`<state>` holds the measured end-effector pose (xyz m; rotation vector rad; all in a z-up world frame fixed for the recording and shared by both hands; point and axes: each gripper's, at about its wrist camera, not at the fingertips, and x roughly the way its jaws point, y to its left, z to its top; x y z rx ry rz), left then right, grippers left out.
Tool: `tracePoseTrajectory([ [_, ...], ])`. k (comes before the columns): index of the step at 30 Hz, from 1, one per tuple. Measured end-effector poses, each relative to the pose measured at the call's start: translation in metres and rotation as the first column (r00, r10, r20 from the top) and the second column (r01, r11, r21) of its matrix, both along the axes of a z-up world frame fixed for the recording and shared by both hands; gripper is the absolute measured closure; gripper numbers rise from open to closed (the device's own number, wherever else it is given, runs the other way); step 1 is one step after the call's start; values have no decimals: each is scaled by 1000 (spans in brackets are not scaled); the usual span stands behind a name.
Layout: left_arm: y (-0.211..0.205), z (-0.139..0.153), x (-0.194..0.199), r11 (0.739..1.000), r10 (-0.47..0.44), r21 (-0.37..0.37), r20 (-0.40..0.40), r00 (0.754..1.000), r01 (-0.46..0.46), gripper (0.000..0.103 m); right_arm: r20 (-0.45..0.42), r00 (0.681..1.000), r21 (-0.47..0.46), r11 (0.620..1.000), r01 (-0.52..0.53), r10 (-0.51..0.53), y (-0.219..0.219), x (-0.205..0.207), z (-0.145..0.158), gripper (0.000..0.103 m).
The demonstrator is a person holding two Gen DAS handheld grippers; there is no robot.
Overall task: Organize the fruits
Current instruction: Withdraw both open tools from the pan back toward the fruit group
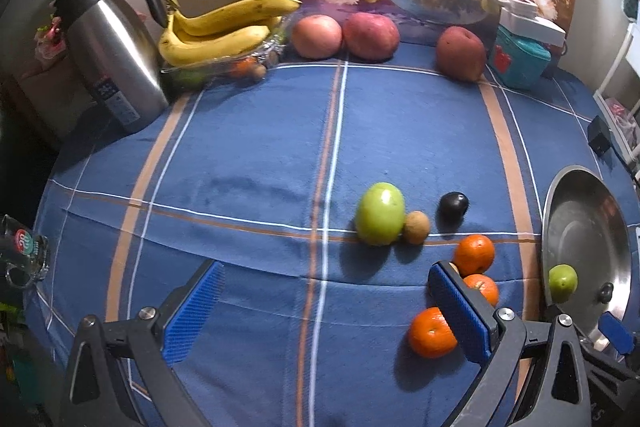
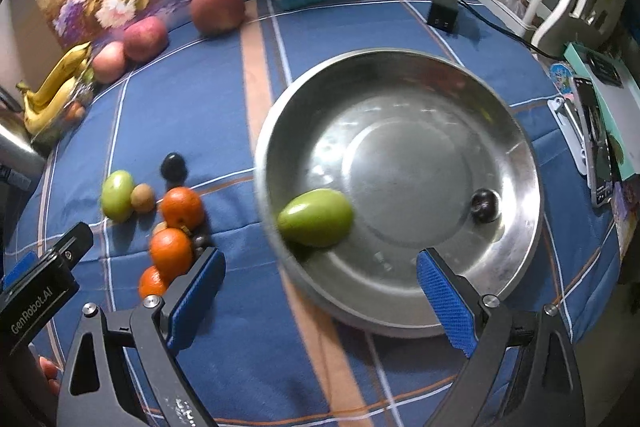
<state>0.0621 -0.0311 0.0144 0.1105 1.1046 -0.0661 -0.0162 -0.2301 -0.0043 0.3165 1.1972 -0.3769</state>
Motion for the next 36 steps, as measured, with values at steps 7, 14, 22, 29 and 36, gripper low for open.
tracePoseTrajectory([
  [7,24,6,4,999,46,-4,18,999,-46,0,1,999,14,999,-51,51,27,8,3,7],
  [14,45,8,11,996,93,-6,32,995,-93,0,-3,996,32,996,-84,85,48,22,3,7],
  [22,58,11,18,993,118,-21,31,993,-117,0,4,991,60,989,-132,132,69,36,0,7],
  [29,63,9,21,990,133,-40,20,991,-132,0,5,989,59,988,-145,145,73,43,-2,7],
  [36,56,6,23,992,113,-53,8,994,-113,0,50,986,90,982,-164,160,73,44,-4,7],
])
